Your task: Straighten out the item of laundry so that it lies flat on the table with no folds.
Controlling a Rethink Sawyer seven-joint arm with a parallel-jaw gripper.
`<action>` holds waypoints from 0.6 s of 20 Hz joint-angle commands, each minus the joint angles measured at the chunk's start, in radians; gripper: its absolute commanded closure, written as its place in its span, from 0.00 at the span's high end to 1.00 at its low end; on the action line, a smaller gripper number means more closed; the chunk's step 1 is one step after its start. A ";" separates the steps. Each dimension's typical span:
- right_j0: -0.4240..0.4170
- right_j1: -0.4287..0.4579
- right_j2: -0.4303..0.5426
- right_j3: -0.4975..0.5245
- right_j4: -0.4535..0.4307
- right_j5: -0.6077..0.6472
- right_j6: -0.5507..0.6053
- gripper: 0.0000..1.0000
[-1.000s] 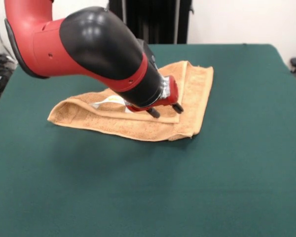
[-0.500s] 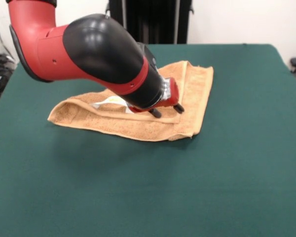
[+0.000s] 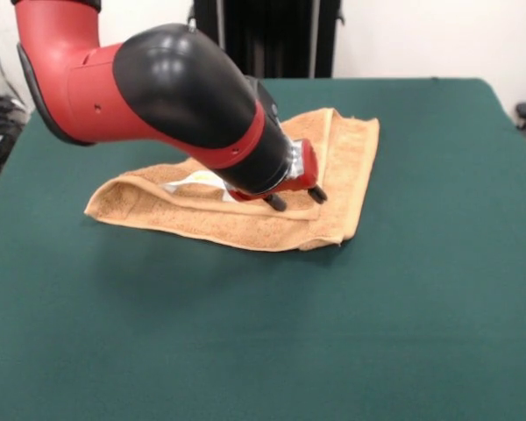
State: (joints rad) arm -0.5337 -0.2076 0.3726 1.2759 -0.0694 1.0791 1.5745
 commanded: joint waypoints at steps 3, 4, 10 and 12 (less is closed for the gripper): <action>0.066 0.053 -0.017 0.064 -0.025 -0.196 0.144 1.00; 0.069 0.062 -0.021 0.054 -0.024 -0.184 0.143 1.00; 0.048 0.072 -0.032 0.087 -0.015 -0.136 0.134 1.00; 0.038 0.058 -0.039 0.121 -0.017 -0.144 0.137 1.00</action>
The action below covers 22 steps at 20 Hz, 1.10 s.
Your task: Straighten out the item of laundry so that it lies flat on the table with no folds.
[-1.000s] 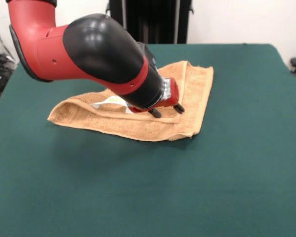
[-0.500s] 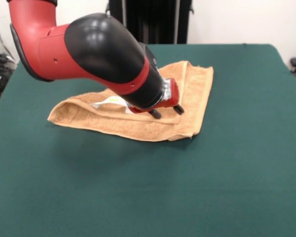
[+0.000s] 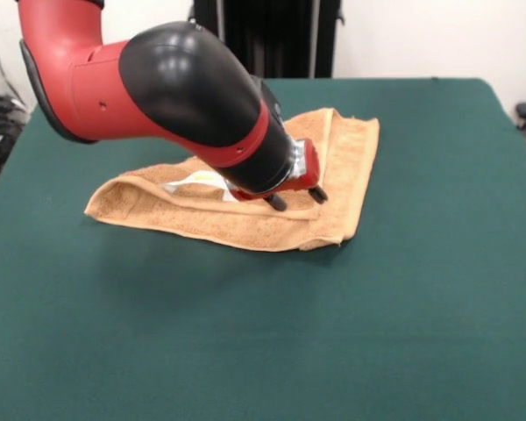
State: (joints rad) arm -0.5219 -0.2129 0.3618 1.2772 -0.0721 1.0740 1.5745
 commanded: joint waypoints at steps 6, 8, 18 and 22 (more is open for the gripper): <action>0.017 0.034 -0.051 0.170 -0.023 -0.150 0.153 1.00; 0.022 0.019 -0.069 0.185 -0.027 -0.140 0.166 1.00; 0.017 -0.199 -0.178 0.449 -0.062 -0.142 0.152 1.00; 0.002 -0.272 -0.220 0.528 -0.089 -0.140 0.113 1.00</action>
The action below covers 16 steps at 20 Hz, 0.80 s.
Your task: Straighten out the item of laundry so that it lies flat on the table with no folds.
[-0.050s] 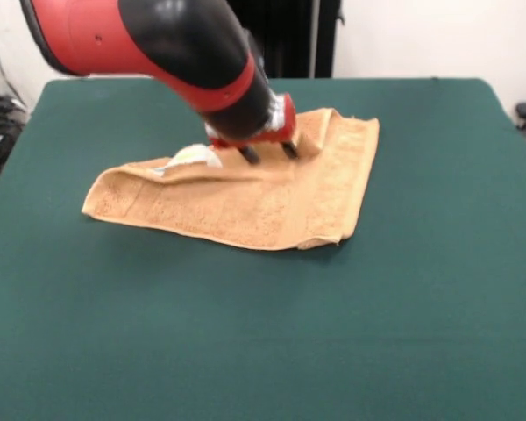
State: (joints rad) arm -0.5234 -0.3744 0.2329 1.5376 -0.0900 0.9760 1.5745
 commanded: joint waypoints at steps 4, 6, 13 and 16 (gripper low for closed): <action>-0.005 -0.178 -0.132 0.340 -0.120 -0.091 0.093 1.00; -0.007 -0.211 -0.146 0.363 -0.145 -0.110 0.085 1.00; -0.069 -0.254 -0.188 0.411 -0.302 -0.265 0.030 1.00; -0.104 -0.251 -0.180 0.414 -0.353 -0.317 0.004 1.00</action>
State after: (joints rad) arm -0.5911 -0.6117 0.0551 1.8221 -0.3352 0.8529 1.5745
